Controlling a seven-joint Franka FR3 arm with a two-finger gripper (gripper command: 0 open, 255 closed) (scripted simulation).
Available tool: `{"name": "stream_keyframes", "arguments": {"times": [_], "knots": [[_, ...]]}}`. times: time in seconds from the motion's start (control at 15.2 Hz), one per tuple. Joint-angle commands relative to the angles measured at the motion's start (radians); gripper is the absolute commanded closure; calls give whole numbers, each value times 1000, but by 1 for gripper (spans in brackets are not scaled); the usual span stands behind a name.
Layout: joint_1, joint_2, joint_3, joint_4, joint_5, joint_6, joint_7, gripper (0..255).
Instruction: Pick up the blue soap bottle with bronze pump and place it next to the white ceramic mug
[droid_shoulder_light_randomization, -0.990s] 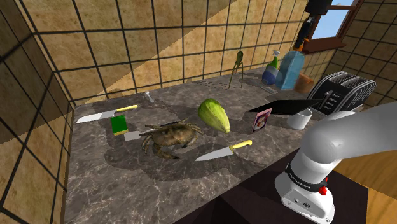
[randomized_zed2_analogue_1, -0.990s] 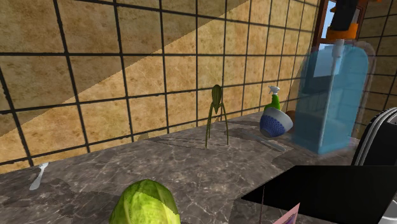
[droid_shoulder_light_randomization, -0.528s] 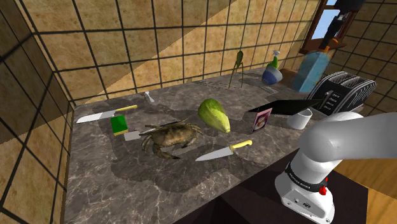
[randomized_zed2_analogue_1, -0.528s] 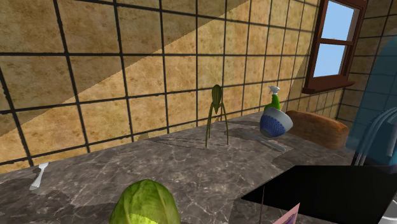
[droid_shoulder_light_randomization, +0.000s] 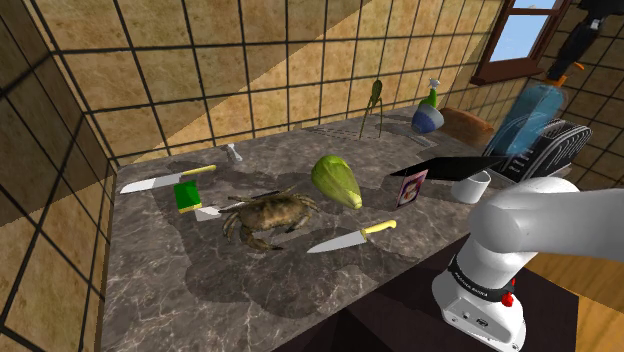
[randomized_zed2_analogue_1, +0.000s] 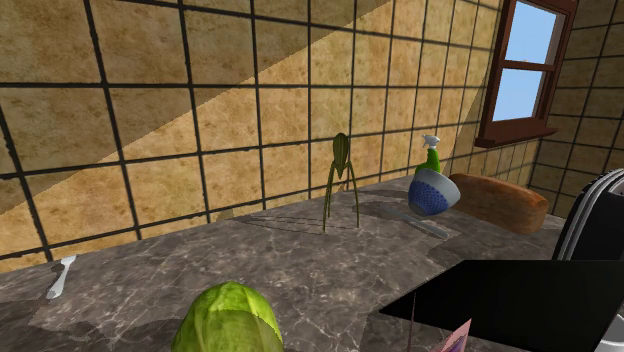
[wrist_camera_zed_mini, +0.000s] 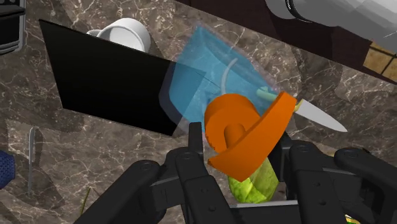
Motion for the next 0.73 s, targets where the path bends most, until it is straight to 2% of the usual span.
{"name": "stream_keyframes", "arguments": {"times": [0.0, 0.66], "knots": [[-6, -22, -3, -34, -7, 12, -1, 255], [-31, -112, -28, -216, -40, 105, 5, 255]]}}
